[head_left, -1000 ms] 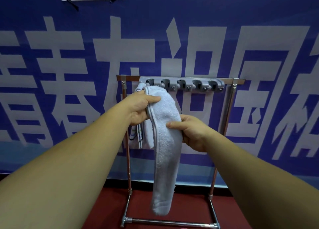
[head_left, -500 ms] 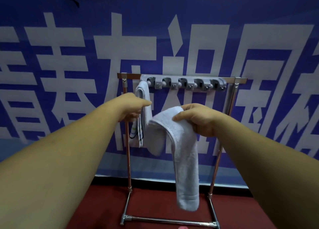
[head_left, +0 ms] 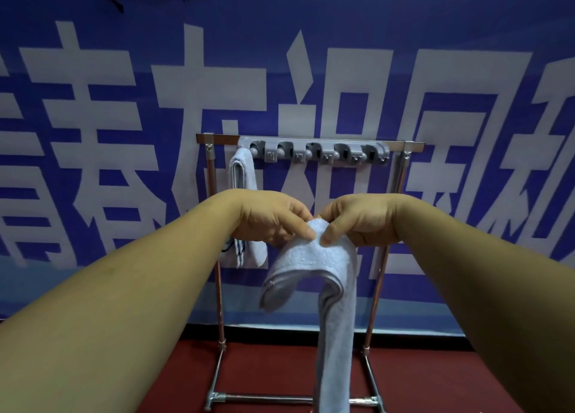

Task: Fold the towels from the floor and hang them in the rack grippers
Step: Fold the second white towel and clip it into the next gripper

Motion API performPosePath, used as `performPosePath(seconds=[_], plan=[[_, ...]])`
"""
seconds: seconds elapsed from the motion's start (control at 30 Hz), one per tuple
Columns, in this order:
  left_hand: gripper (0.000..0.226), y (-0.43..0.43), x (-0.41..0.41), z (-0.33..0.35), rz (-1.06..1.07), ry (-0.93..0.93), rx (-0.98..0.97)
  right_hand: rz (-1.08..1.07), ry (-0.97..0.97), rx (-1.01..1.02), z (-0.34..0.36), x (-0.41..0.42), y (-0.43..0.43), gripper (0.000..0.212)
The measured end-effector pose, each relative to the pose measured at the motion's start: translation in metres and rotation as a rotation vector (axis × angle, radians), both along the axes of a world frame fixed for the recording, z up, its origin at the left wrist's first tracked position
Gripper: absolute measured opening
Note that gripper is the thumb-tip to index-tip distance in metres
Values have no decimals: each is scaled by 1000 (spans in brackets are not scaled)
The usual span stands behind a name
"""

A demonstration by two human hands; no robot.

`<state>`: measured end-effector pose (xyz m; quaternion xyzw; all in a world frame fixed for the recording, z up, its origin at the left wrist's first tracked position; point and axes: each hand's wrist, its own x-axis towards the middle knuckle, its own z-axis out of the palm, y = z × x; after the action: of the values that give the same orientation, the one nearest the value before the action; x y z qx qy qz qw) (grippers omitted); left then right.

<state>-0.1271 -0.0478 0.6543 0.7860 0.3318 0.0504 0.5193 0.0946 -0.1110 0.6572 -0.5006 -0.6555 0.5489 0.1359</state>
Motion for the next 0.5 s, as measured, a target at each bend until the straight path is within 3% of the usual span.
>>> performPosePath(seconds=[0.17, 0.33, 0.5], plan=[[34, 1, -7, 6, -16, -4, -12, 8, 83, -6, 3, 1, -5, 34], [6, 4, -22, 16, 58, -96, 19, -54, 148, 5, -3, 9, -3, 36], [6, 9, -41, 15, 114, -60, 74, -116, 98, 58, -10, 23, -4, 36]])
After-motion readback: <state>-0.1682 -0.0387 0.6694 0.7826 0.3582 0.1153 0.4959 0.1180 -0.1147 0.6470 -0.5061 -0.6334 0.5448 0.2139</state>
